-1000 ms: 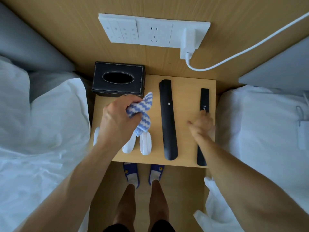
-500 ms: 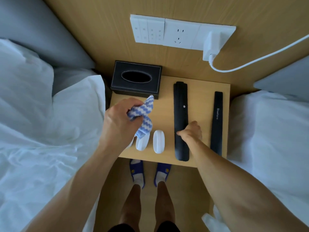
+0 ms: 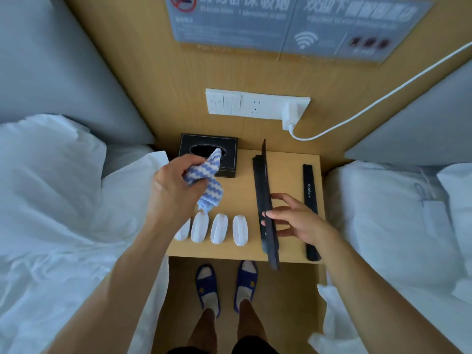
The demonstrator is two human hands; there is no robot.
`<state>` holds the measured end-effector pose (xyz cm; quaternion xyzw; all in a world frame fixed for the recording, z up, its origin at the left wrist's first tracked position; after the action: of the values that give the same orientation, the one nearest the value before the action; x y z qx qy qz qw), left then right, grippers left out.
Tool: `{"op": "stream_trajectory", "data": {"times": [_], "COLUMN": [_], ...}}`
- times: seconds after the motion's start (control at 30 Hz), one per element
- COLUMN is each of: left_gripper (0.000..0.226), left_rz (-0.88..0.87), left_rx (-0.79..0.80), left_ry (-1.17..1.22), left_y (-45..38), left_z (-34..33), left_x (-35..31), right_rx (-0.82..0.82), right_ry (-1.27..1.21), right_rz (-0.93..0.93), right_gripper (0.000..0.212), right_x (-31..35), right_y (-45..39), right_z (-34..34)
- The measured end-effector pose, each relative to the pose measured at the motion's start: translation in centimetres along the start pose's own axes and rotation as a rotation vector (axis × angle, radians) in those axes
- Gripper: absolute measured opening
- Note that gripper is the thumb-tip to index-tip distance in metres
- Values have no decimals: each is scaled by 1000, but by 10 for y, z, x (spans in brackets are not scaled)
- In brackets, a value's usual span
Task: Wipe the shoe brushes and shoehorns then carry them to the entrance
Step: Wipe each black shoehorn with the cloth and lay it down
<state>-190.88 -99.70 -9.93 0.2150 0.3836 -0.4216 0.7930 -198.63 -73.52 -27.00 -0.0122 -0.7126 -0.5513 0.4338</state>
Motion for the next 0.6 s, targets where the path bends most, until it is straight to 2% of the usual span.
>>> {"op": "stream_trajectory", "data": {"times": [0.17, 0.3, 0.43, 0.6], "left_gripper": [32, 32, 32, 40], "left_rz": [-74, -118, -178, -350], "left_rx": [-49, -106, -158, -174], "left_ry": [51, 64, 84, 116], "left_y": [1, 5, 9, 18], "left_z": [36, 67, 96, 120], "left_x": [-35, -57, -88, -142], "right_rx": [323, 418, 224, -96], "right_ry": [-139, -173, -205, -51], "right_rz": [112, 264, 449, 626], "right_gripper": [60, 63, 51, 43], "right_x": [46, 91, 143, 195], "right_y": [53, 90, 122, 166], "right_z": [-59, -89, -85, -65]}}
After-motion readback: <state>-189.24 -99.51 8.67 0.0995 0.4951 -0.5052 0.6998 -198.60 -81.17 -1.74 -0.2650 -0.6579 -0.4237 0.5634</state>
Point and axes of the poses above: each hand's wrist, its own y-axis away from the middle knuckle, its own z-axis out of the back of the hand, x = y × z, the point moved 10 cm from there along -y, towards the middle knuckle, and after that the axes turned 2 degrees about -x, right-handed, at the moved point
